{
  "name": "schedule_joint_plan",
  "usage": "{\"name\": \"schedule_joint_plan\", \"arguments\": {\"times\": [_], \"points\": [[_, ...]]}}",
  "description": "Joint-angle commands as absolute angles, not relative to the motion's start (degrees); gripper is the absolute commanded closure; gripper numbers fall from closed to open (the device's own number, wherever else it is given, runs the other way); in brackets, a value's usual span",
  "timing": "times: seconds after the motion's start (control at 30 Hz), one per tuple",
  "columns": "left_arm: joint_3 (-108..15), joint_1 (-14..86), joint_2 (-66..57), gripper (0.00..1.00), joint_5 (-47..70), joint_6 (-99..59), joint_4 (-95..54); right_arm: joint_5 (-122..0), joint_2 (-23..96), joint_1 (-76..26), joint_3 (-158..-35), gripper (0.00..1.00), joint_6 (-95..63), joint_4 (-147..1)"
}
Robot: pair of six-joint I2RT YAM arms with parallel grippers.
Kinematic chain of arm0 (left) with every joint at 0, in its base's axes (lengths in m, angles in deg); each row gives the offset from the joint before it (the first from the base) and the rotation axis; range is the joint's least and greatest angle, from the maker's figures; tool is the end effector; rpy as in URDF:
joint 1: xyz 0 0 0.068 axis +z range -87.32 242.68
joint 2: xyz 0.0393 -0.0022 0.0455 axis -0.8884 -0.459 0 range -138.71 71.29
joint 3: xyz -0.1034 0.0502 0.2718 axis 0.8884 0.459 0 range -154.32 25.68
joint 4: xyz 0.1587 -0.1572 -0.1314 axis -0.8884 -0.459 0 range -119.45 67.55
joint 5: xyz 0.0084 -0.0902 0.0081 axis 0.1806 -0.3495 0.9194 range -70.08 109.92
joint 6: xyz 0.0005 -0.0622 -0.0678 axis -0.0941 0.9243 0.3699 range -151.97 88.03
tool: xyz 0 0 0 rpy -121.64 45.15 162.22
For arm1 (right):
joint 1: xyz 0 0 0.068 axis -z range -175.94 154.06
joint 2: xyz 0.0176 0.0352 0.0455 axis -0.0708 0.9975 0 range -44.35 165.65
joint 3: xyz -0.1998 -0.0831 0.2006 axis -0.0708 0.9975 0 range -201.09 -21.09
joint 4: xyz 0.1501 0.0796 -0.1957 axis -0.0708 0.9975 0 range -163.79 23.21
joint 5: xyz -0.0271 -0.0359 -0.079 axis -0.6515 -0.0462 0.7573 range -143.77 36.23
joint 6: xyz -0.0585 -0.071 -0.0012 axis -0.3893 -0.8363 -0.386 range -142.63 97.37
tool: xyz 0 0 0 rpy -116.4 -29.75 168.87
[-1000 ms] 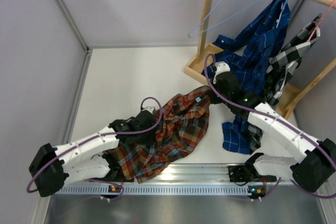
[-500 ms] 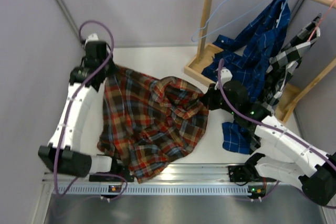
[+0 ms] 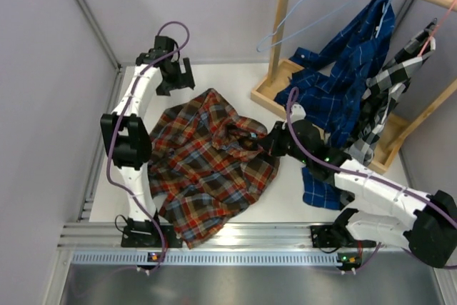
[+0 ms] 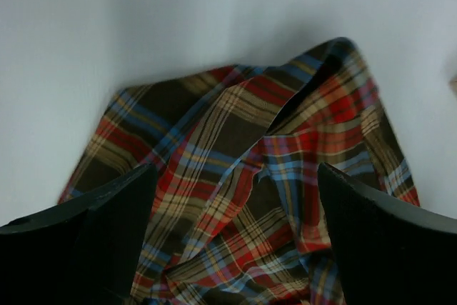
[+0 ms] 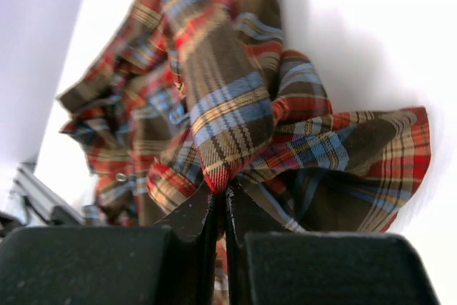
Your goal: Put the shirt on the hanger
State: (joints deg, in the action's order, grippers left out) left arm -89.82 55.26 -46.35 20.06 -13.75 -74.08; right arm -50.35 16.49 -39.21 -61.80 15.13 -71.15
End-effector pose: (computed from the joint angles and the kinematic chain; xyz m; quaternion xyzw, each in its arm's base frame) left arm 0.4862 -0.0631 0.2922 -0.0899 0.9462 -0.0678 0.3034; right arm 0.2021 0.1834 0.2764 -0.0235 0.8322 0.3407 0.4368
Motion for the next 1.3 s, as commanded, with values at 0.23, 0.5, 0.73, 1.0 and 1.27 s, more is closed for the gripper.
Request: {"name": "schedule_joint_plan", "arguments": {"times": [0.23, 0.5, 0.73, 1.0, 1.27], "points": [[-52.76, 33.23, -10.05, 0.02, 14.96, -12.37, -47.62, -48.15, 22.71, -38.13, -65.47, 1.00, 15.25, -73.88], [-23.55, 33.41, -2.79, 0.12, 12.43, -15.70, -16.68, -52.19, 19.72, -36.20, -67.32, 1.00, 12.88, -70.80], [-25.65, 34.11, -13.60, 0.27, 4.72, -20.19, -14.01, -54.90, 17.35, -36.02, -68.63, 1.00, 10.95, -68.52], [-28.19, 36.04, -19.85, 0.55, 4.98, -18.08, -13.39, -56.94, 17.09, -35.93, -69.69, 1.00, 9.54, -67.55], [-26.17, 36.05, -13.44, 1.00, 6.64, -18.61, -13.82, -55.89, 18.84, -34.35, -69.16, 1.00, 8.57, -67.28]]}}
